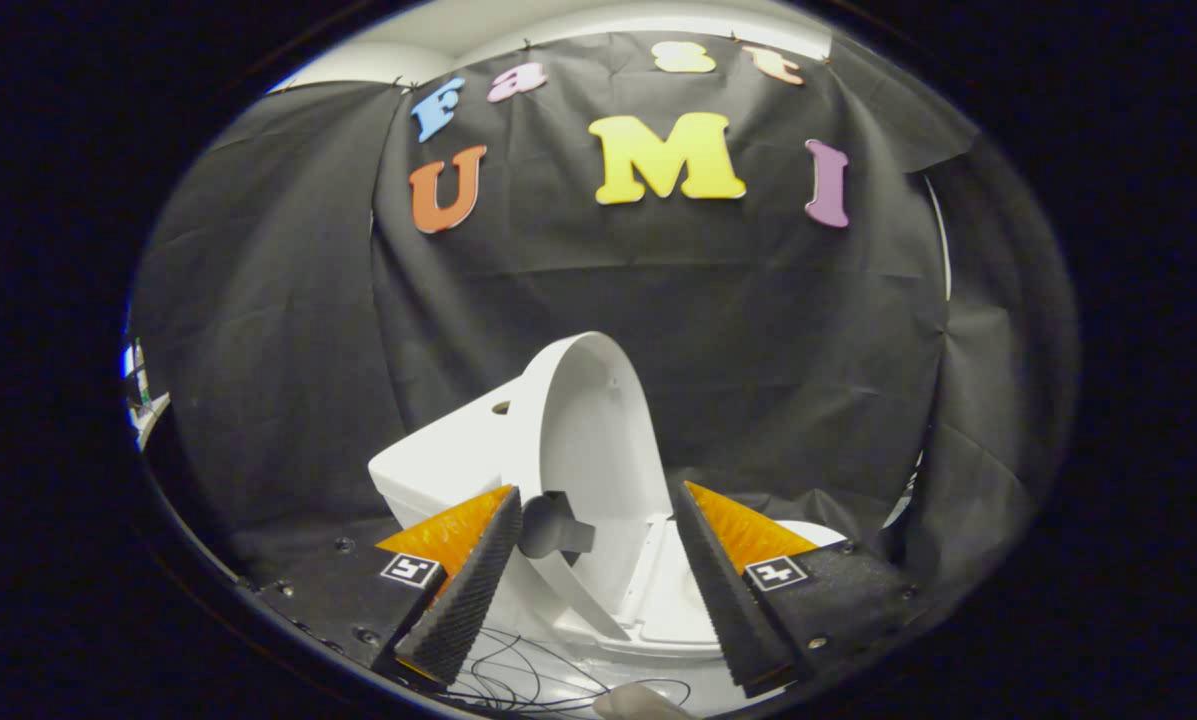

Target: Open the toilet lid.

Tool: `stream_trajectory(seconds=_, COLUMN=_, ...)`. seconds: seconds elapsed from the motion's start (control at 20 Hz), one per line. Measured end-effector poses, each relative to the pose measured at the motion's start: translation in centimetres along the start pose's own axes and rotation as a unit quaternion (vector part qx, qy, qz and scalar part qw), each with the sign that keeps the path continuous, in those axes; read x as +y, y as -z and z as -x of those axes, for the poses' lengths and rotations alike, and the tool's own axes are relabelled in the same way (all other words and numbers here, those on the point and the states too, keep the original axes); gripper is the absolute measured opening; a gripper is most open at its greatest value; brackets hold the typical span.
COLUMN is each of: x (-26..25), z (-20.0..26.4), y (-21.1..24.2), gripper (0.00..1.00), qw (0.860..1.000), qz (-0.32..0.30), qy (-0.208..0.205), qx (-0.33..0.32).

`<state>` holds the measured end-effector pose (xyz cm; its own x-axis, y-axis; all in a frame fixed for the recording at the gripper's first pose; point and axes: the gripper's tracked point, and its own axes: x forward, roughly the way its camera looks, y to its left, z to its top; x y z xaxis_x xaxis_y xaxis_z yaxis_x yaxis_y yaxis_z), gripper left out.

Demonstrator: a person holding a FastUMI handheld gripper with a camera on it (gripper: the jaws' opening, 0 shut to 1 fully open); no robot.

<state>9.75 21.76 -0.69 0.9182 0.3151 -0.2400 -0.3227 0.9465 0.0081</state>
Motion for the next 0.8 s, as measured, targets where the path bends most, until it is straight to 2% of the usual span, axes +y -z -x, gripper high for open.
stream_trajectory(seconds=0.05, x=-1.5, z=1.2, y=-0.1, gripper=0.98, qw=1.0, qz=-0.001, qy=0.011, qx=-0.015)
stream_trajectory(seconds=0.35, x=-11.7, z=8.9, y=2.7, gripper=0.98, qw=0.993, qz=0.001, qy=0.099, qx=-0.066)
stream_trajectory(seconds=0.55, x=-16.8, z=12.3, y=6.3, gripper=0.99, qw=0.989, qz=-0.011, qy=0.134, qx=-0.053)
stream_trajectory(seconds=0.8, x=-20.3, z=15.0, y=7.7, gripper=0.99, qw=0.983, qz=-0.02, qy=0.171, qx=-0.07)
